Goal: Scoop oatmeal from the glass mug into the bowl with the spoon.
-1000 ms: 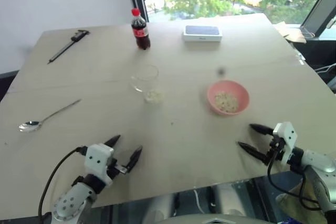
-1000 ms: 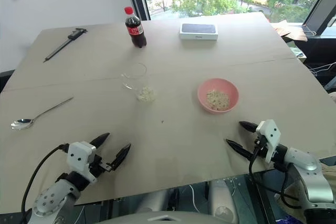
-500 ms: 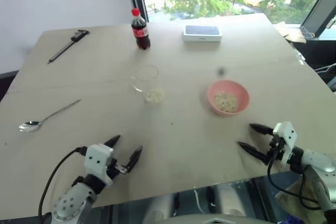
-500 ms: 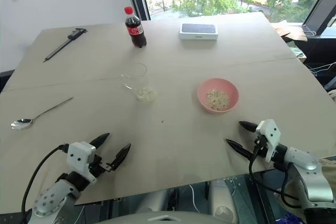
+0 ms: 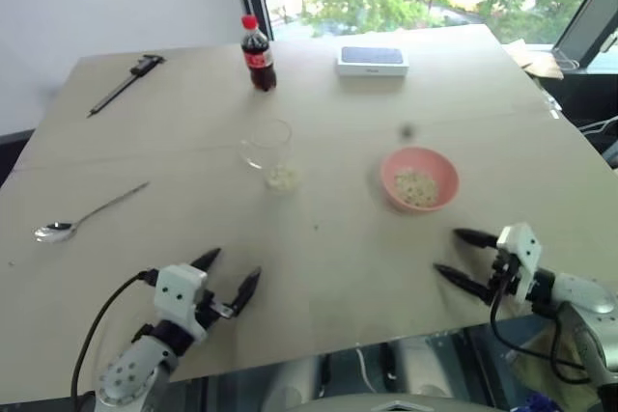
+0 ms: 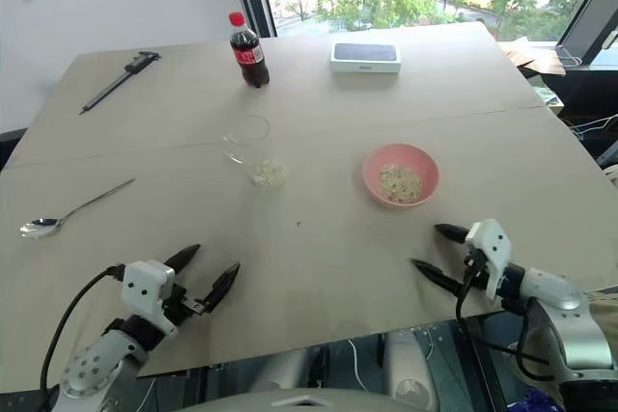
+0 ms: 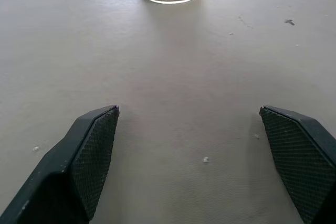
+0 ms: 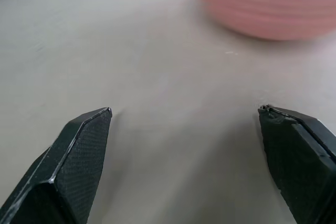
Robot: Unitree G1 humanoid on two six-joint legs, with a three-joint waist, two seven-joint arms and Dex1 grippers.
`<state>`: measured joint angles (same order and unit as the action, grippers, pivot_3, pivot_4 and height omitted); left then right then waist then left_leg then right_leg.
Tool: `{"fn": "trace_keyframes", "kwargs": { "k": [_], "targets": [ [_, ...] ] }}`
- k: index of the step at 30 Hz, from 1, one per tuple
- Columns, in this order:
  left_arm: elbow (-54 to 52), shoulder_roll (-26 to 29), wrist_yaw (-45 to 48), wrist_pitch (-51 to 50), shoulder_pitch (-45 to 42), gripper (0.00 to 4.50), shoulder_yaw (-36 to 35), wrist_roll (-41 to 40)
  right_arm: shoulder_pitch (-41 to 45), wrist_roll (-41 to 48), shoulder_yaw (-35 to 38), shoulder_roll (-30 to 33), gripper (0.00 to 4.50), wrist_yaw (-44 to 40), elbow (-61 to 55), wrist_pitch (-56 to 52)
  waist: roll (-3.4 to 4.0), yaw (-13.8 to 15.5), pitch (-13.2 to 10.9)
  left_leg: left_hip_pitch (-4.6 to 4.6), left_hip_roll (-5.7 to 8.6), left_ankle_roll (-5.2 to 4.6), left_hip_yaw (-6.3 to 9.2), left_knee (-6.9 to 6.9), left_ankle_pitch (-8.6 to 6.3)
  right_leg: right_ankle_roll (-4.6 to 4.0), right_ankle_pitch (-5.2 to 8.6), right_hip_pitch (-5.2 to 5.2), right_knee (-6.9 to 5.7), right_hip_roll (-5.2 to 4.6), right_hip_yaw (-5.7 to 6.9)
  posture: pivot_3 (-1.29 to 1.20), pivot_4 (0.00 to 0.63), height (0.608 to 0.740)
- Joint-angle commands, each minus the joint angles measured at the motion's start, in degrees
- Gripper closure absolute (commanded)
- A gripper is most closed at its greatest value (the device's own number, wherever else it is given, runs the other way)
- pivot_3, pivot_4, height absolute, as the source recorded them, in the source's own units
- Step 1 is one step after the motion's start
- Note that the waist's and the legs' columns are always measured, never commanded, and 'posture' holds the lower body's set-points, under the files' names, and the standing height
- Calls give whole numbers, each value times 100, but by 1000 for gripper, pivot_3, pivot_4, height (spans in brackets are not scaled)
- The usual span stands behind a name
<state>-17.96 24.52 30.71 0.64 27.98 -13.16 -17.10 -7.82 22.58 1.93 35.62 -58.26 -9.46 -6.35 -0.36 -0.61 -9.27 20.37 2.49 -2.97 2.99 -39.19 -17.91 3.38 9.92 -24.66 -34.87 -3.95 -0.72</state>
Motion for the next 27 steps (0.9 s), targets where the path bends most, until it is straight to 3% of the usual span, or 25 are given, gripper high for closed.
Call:
{"fn": "trace_keyframes", "kwargs": {
  "k": [1, 6, 11, 17, 20, 27],
  "targets": [
    [187, 368, -2, -293, -136, 29, -524, -73, 210, 402, -272, 32, 0, -27, -924, -591, 3, -2, -2, 0, -1, 0, 2, 0, 0, 0, 0, 0, -1, 2, 1, 0, 150, 740],
    [718, 975, 254, -646, -625, 29, -1227, -412, 652, 1056, -496, -101, 0, 347, -1882, -1590, -7, 2, -10, 3, -2, 1, 8, -1, 0, 0, -1, -2, 0, 3, 8, 0, 150, 740],
    [2035, 1795, 678, -605, -1440, 29, -1724, -414, 1353, 1237, -741, -343, 0, 810, -2376, -2143, -17, 24, -14, 33, 13, 7, 37, -2, 3, -3, -29, -17, 5, -7, 35, 0, 150, 740],
    [3918, 2614, 1350, -271, -2503, 29, -1594, -221, 1945, 1130, -888, -487, 0, 1173, -2476, -2428, -16, 21, -17, 41, 20, 31, 43, 2, 13, -4, -30, -21, 14, -11, 41, 0, 150, 740],
    [5194, 3014, 1688, 109, -3298, 29, -1304, 84, 2097, 1111, -909, -500, 0, 1249, -2453, -2490, -50, 38, -27, 54, 23, 42, 63, 3, 18, -6, -32, -30, 6, -9, 63, 0, 150, 740],
    [7222, 3550, 2212, 832, -4532, 29, -822, 552, 2070, 1029, -845, -466, 0, 1269, -2317, -2358, -46, -2, -30, 53, 27, 45, 61, 4, 19, -6, -33, -29, 8, -14, 64, 0, 150, 740]
  ]
}}
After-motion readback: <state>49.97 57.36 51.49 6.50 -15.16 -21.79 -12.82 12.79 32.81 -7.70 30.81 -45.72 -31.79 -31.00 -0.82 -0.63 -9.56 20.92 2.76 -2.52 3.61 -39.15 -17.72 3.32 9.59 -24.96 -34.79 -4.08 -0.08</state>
